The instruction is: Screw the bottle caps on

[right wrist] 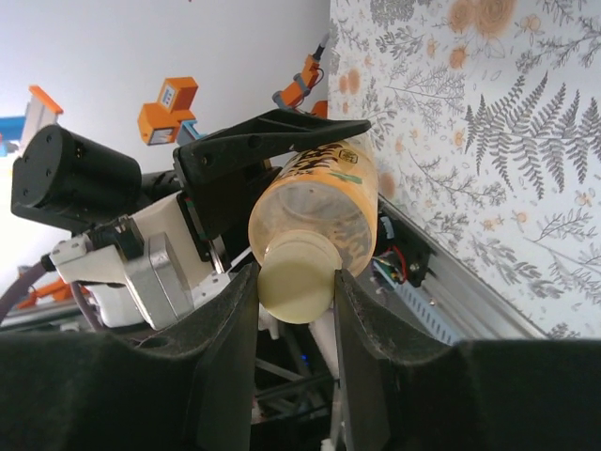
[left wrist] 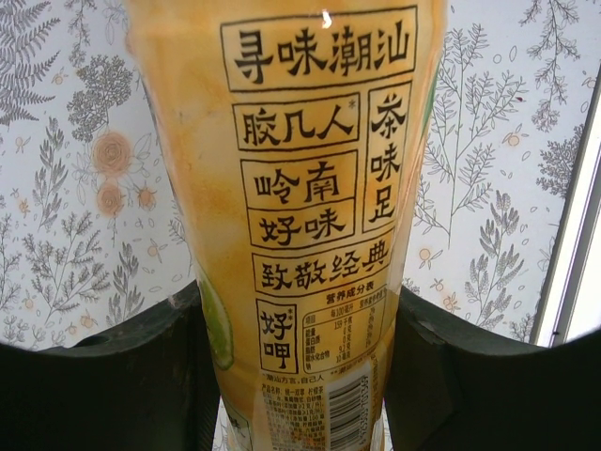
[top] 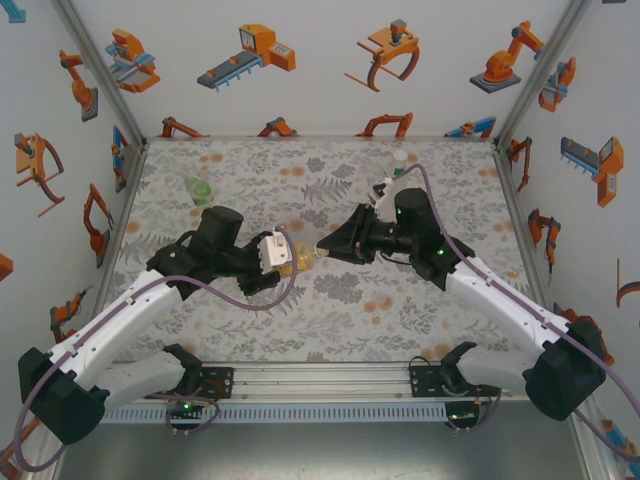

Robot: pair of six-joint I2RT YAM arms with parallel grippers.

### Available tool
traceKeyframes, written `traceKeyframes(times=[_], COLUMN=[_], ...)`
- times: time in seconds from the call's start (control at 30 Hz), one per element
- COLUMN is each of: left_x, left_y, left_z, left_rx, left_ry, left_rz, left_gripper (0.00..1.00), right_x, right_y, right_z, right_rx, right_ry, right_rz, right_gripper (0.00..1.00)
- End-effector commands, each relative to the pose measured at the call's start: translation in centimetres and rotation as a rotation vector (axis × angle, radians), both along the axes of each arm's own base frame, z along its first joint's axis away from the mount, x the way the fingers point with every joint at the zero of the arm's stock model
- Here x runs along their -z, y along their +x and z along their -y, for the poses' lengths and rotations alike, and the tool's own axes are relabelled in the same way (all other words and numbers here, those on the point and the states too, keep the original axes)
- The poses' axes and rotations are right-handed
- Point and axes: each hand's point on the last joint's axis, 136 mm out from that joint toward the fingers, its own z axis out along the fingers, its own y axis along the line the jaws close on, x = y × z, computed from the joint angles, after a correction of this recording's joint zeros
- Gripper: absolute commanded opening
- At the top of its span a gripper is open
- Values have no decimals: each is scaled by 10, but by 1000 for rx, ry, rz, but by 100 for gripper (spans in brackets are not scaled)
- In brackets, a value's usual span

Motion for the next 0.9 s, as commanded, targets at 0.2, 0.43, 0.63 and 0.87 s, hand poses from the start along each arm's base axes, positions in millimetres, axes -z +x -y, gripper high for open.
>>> traceKeyframes(times=[0.2, 0.43, 0.63, 0.87], left_x=[-27, -28, -27, -26], left_y=[0, -9, -11, -15], left_z=[15, 17, 16, 16], left_rx=[46, 92, 103, 120], left_ry=[-107, -127, -120, -117], left_rz=[64, 63, 55, 45], left_gripper=[0, 0, 0, 0], right_x=[0, -22, -39, -67], right_y=[-11, -2, 7, -5], right_z=[-6, -2, 12, 24], right_rx=[-43, -97, -144, -290], right_ry=[6, -21, -25, -75], right_rz=[-83, 157, 322, 739], right_gripper=[11, 41, 56, 52])
